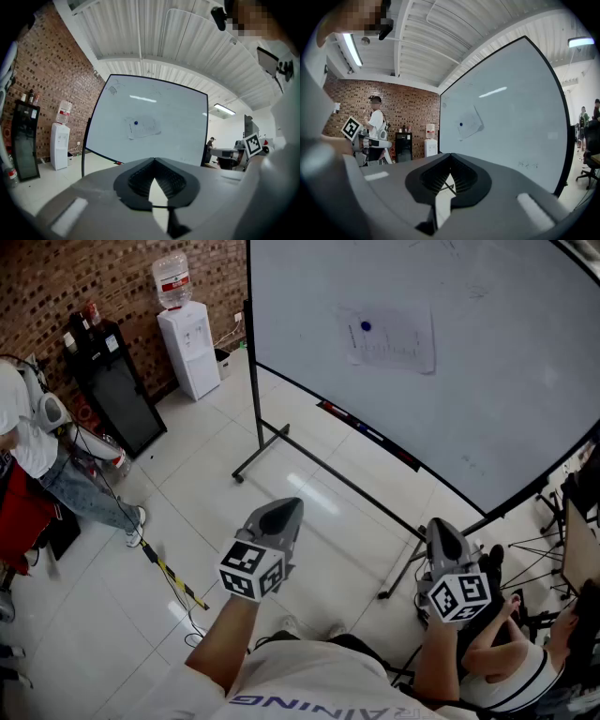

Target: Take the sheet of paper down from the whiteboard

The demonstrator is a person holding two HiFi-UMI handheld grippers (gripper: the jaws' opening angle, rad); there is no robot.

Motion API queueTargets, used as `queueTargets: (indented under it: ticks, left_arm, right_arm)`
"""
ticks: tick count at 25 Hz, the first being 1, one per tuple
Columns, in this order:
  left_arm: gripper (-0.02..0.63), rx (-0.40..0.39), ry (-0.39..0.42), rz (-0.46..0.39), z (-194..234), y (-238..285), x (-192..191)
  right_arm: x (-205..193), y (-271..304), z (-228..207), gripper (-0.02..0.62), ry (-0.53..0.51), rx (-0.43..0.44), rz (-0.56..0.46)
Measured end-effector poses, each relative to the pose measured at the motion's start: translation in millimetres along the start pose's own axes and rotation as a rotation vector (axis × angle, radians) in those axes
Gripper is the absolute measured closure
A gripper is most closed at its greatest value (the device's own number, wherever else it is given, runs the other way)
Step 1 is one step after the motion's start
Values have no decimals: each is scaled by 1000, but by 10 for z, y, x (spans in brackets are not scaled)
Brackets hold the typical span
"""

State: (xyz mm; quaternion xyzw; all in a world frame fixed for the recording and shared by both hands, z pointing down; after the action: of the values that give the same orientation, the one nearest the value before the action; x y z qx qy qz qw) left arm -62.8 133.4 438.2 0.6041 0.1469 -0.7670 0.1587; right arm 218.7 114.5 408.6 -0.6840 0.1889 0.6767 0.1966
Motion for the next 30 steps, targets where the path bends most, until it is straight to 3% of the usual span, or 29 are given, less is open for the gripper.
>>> queueTargets:
  ticks: [6,13,19,30]
  left_arm:
    - [603,-10,8,-11,339,-67,91]
    - [603,-27,6,-20,485,223,155]
    - [603,-39,28,-24,633,756,205]
    - [603,-19,63,-10,841,2480,408]
  right_arm:
    - [-8,269,330,588,-7,13,2]
    - [98,627,233,588,-25,18,-20]
    - [86,1128,-111,588,-8,37,-41]
    - [397,2321,-1303,588,-1,74,-92]
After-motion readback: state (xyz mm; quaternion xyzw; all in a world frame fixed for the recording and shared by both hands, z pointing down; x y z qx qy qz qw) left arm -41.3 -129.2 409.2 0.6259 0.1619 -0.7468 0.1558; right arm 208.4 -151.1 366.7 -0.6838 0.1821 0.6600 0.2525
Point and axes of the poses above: the fingertips, and each gripper's own axes: y forward along the fingers, z to its left, x out of its top, the point moved 2 cm from there along -y, backward along the fingers, and after that the axes turned 7 degrees about -z, right-handed, at the moved point
